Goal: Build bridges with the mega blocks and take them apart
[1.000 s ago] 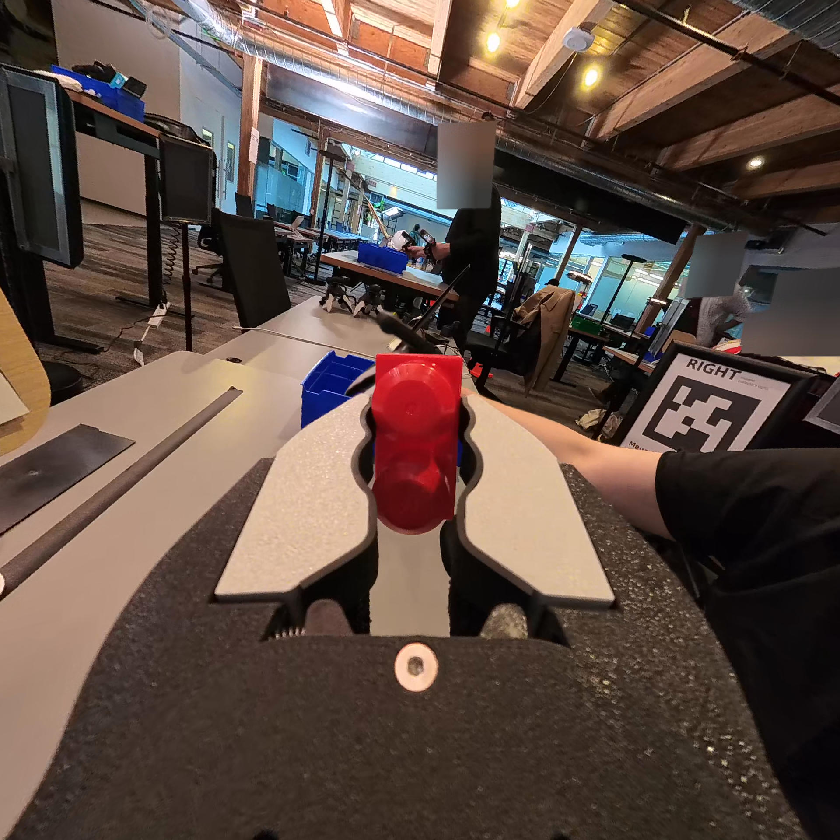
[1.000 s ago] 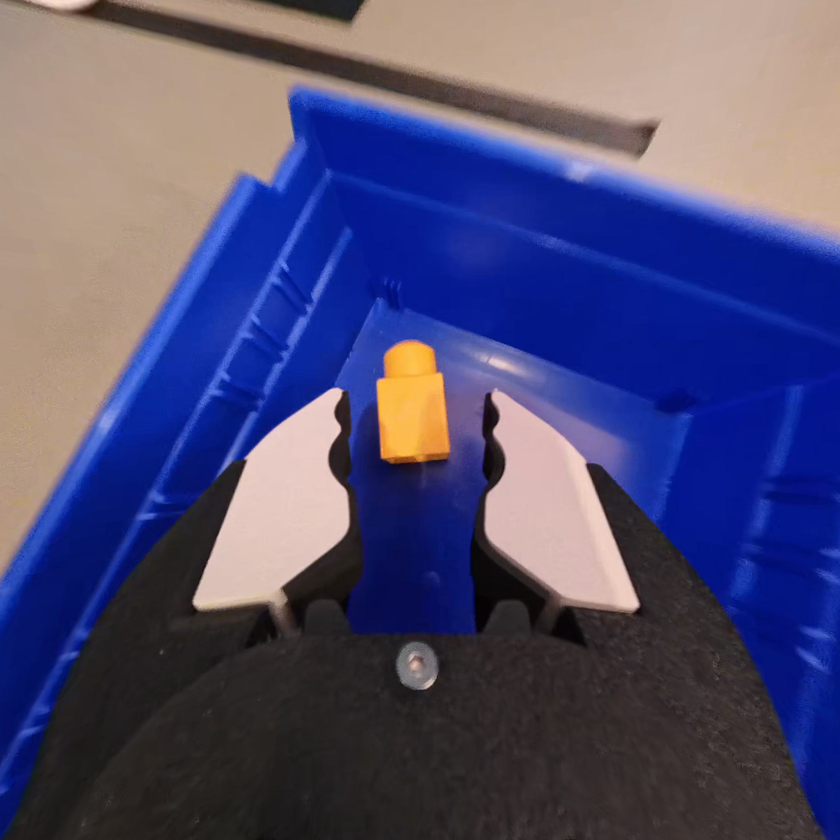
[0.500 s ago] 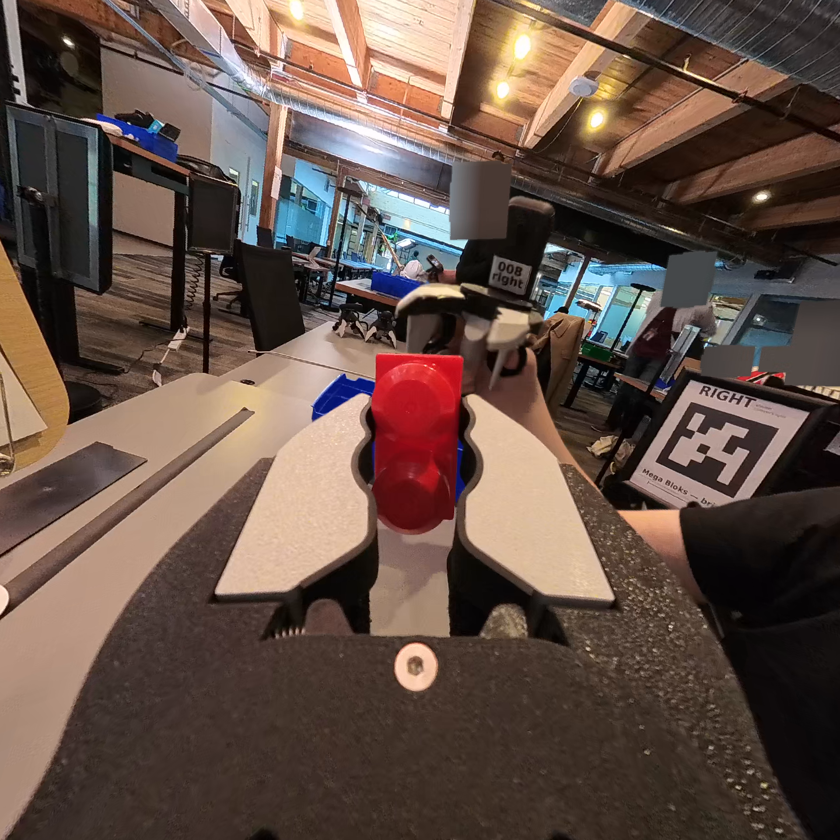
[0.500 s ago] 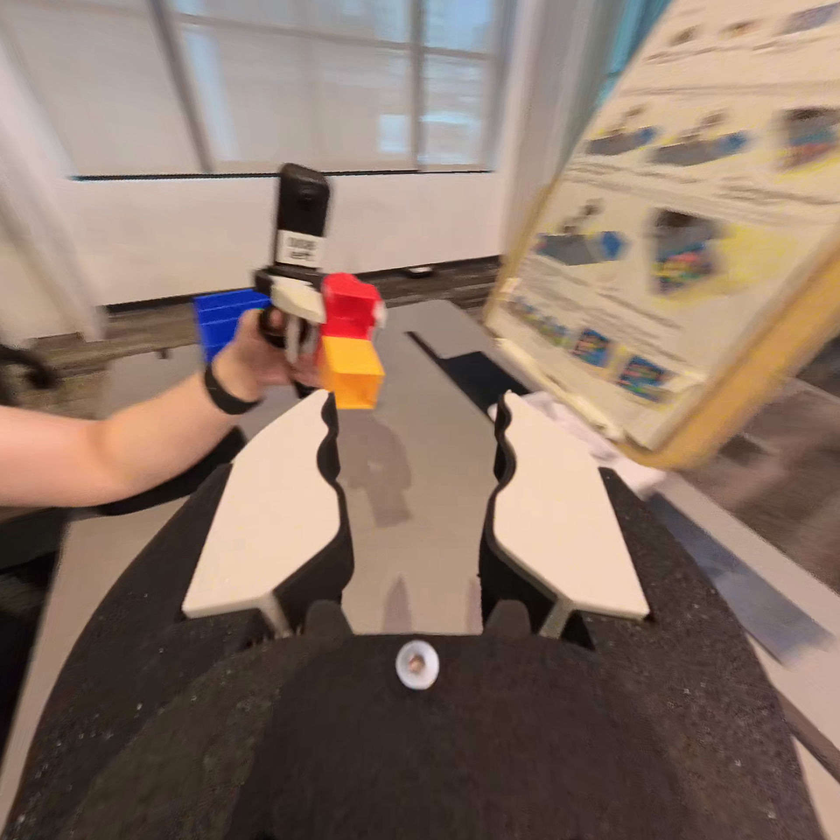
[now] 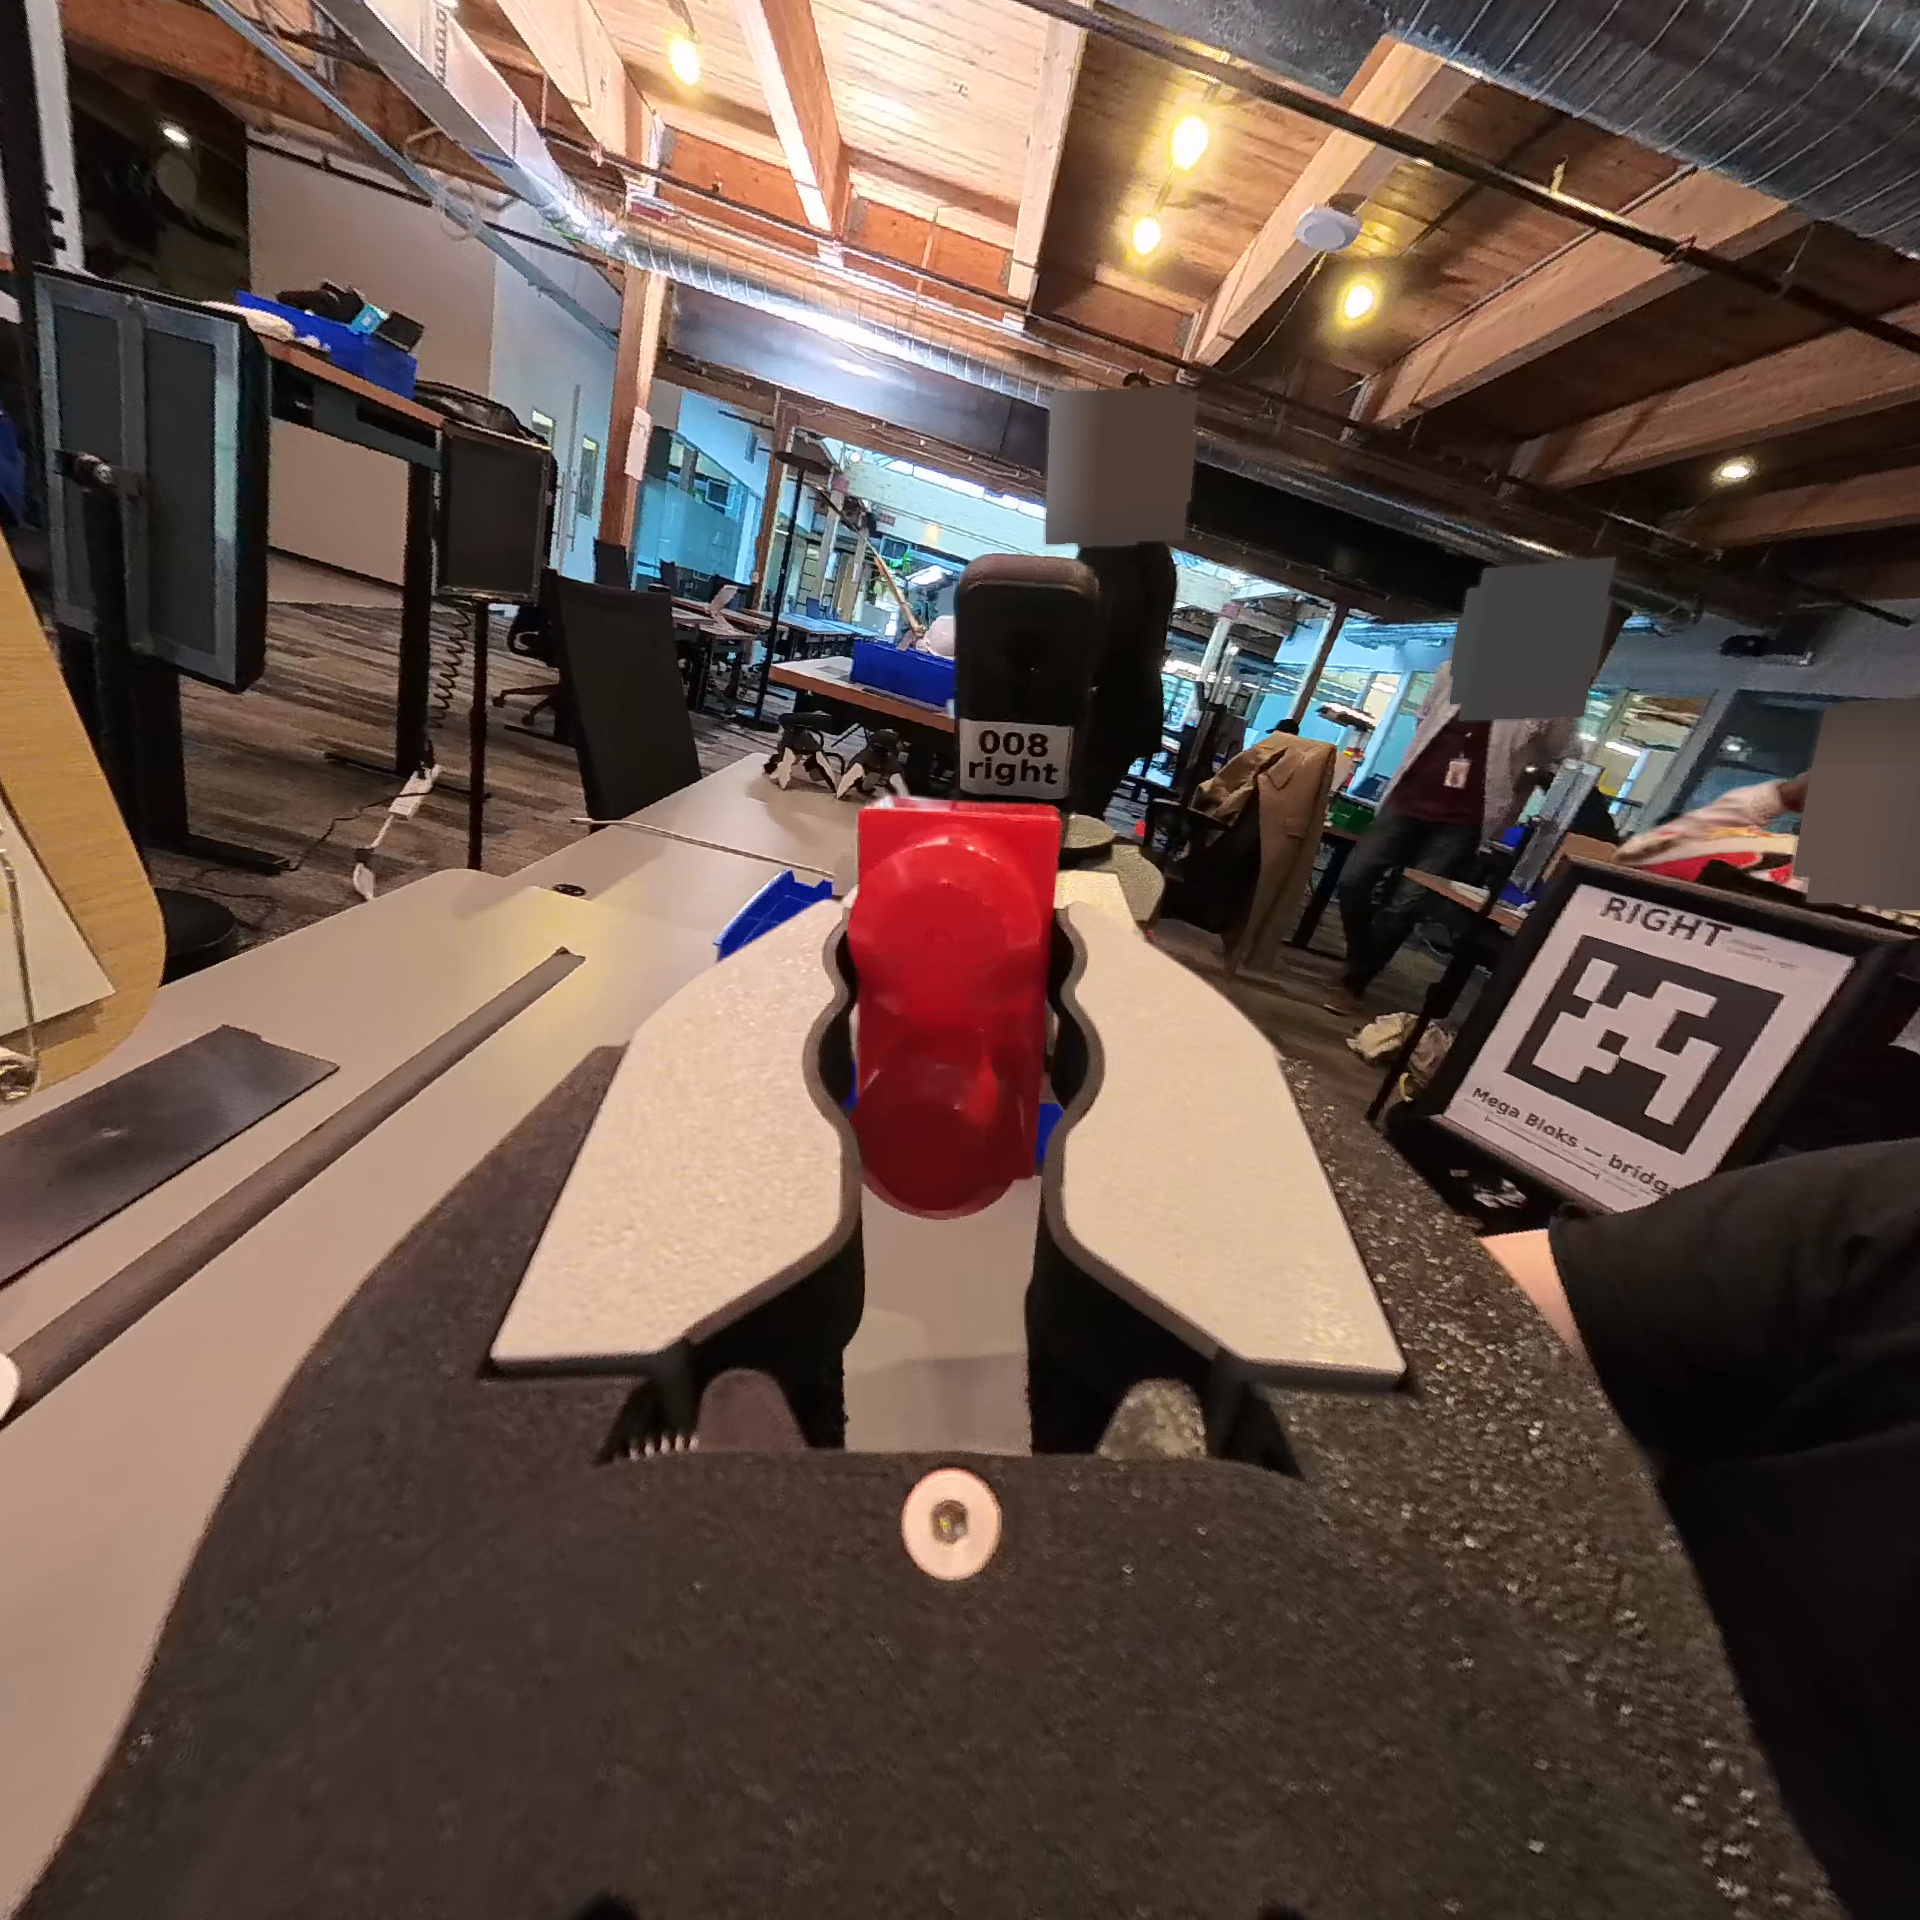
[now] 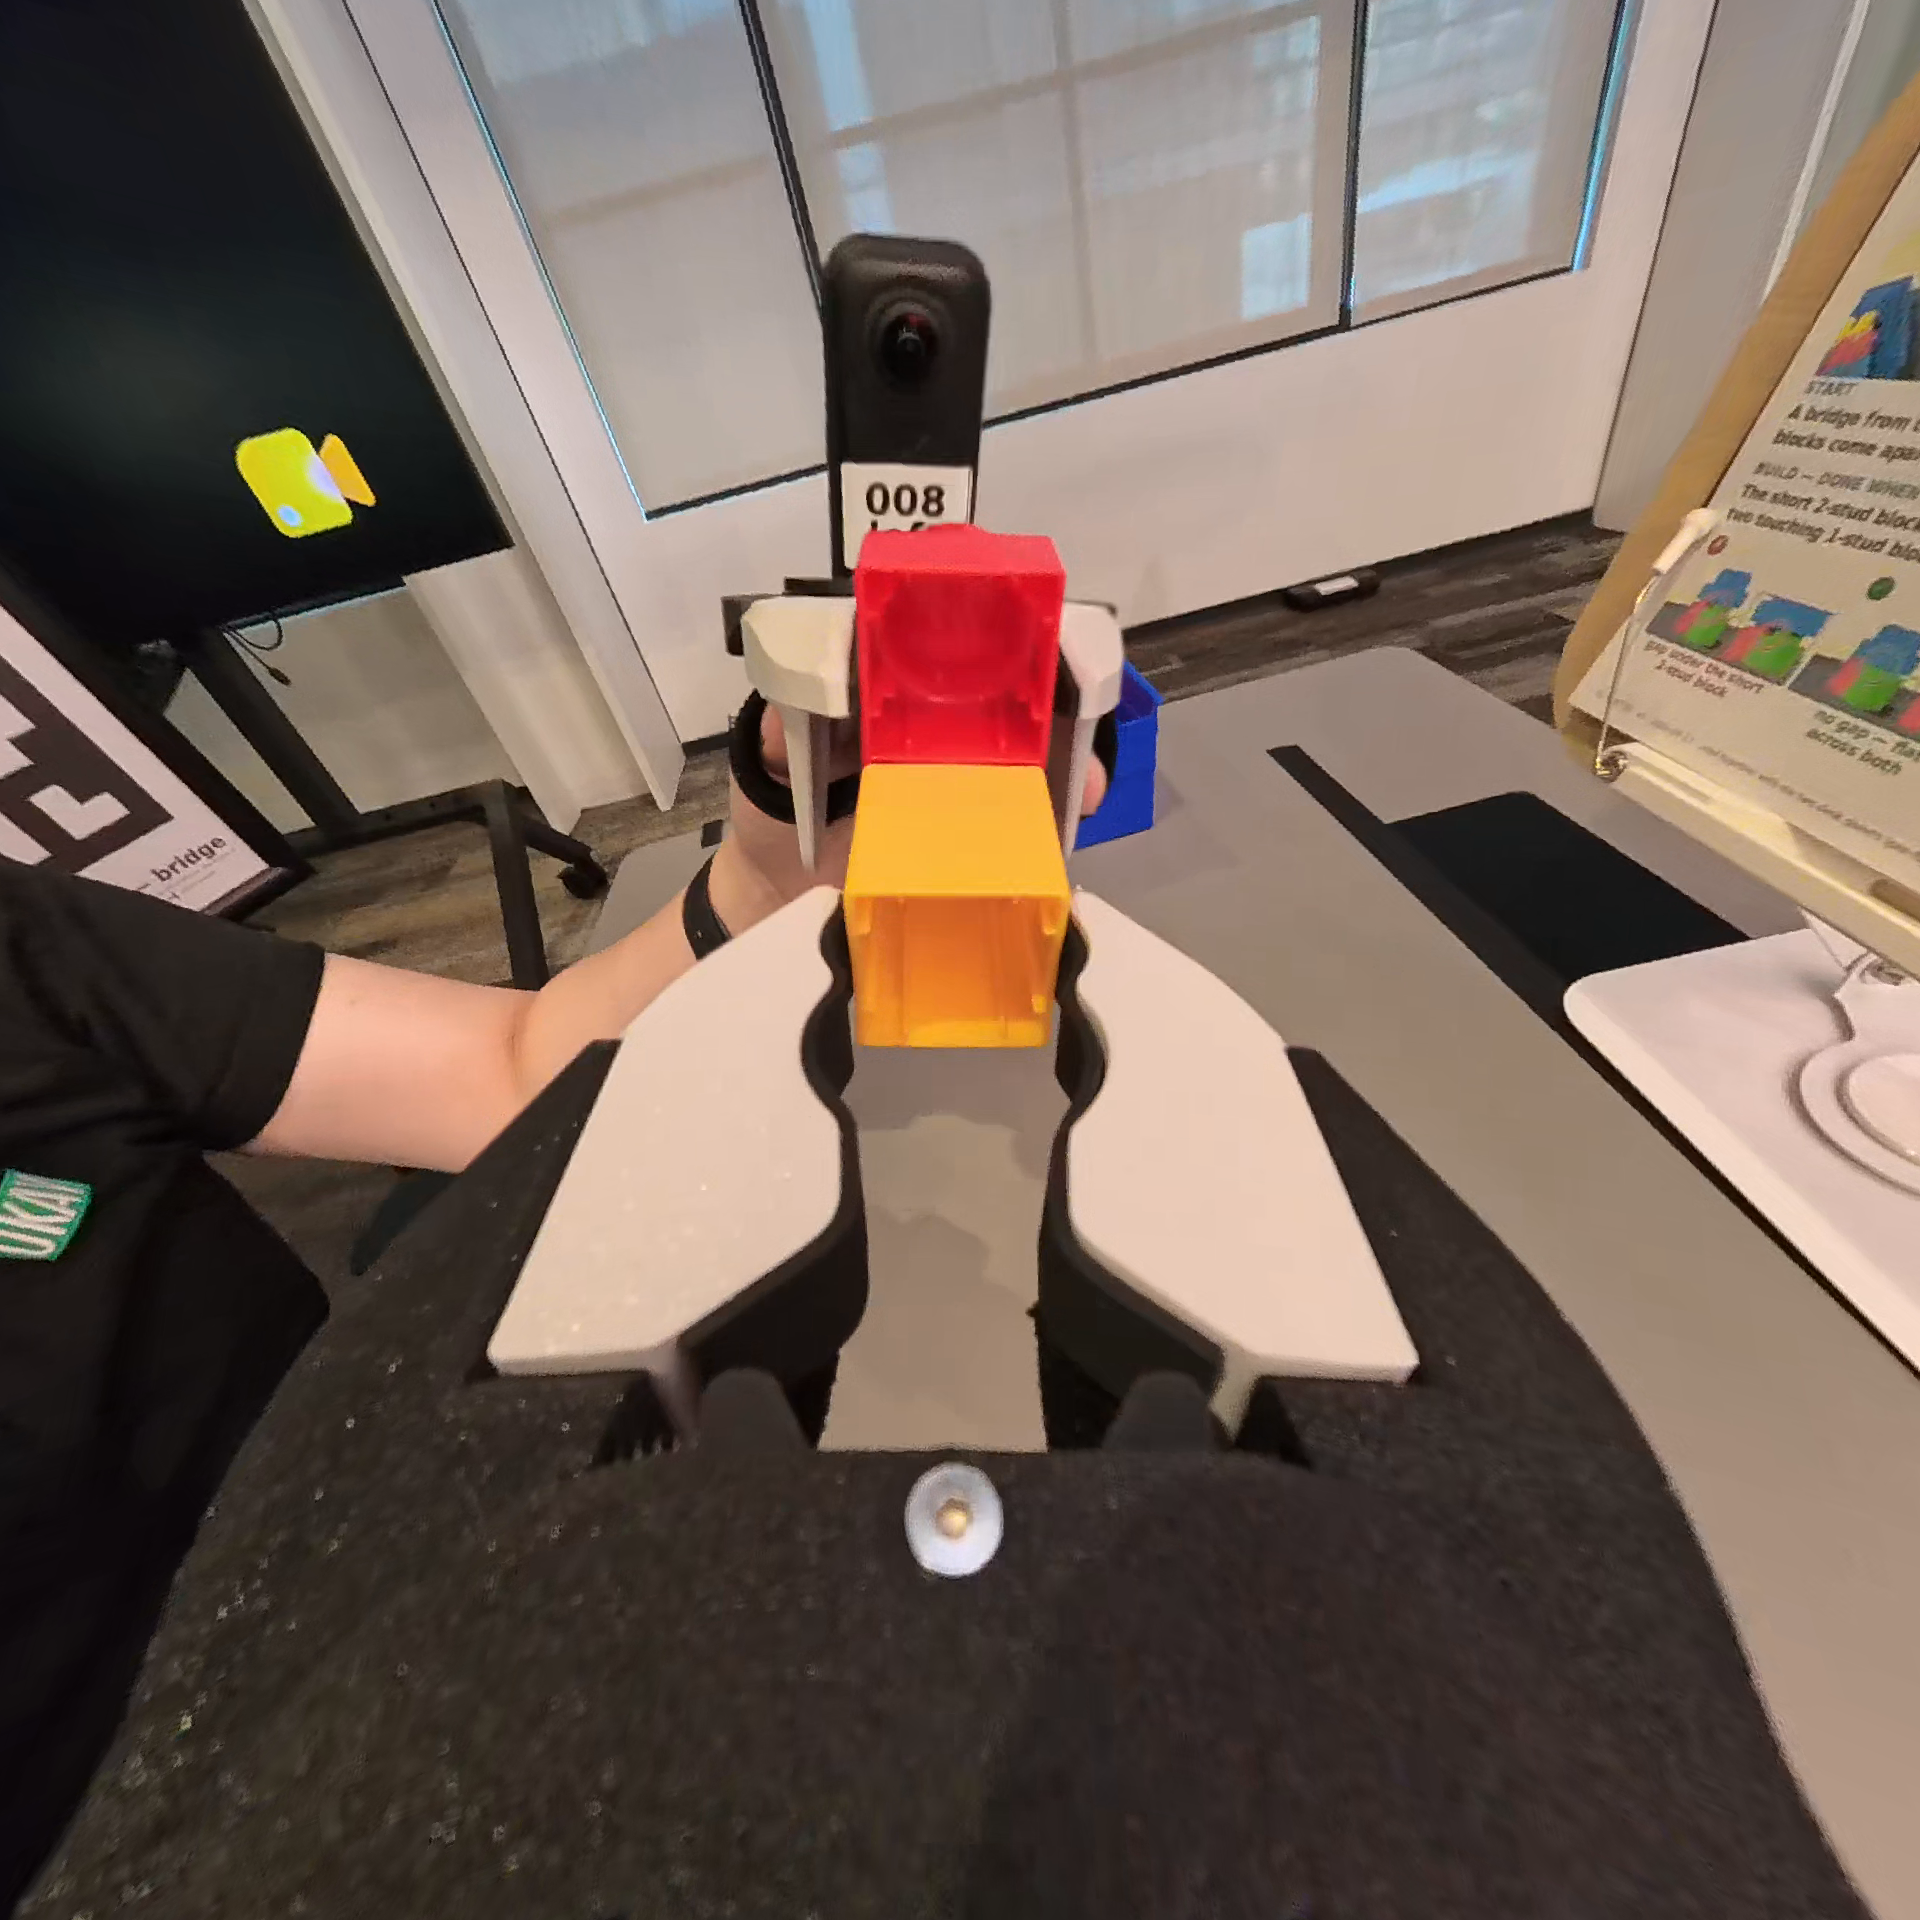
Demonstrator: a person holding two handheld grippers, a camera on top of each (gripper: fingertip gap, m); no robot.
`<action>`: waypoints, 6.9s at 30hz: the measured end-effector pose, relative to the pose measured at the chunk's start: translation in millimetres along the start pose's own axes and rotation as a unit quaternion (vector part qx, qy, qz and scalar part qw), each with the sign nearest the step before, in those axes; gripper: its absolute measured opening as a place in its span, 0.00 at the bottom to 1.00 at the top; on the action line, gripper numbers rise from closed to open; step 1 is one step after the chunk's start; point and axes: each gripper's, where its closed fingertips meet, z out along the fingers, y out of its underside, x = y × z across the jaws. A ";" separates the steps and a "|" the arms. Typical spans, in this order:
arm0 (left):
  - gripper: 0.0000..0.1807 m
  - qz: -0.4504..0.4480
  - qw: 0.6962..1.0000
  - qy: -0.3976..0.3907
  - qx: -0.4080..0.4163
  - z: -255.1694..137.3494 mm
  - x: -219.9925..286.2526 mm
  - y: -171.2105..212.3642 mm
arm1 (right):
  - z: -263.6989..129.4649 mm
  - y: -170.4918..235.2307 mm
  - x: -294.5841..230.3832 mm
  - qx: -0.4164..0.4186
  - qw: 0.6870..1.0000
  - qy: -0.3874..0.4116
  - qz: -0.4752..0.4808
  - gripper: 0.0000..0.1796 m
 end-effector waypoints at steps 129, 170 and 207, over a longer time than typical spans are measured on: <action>0.27 0.098 0.950 -0.004 -0.296 45.8 19.6 114.9 | -490.7 221.3 158.5 -0.191 0.676 0.695 0.154 0.20; 0.25 0.149 0.937 -0.221 -0.227 -45.4 -21.6 23.7 | -122.3 28.8 81.5 -0.143 0.919 0.367 -0.026 0.23; 0.38 -0.360 0.462 -0.784 -0.207 -540.6 -8.1 94.2 | -168.1 19.0 79.4 -0.028 0.943 0.331 0.035 0.25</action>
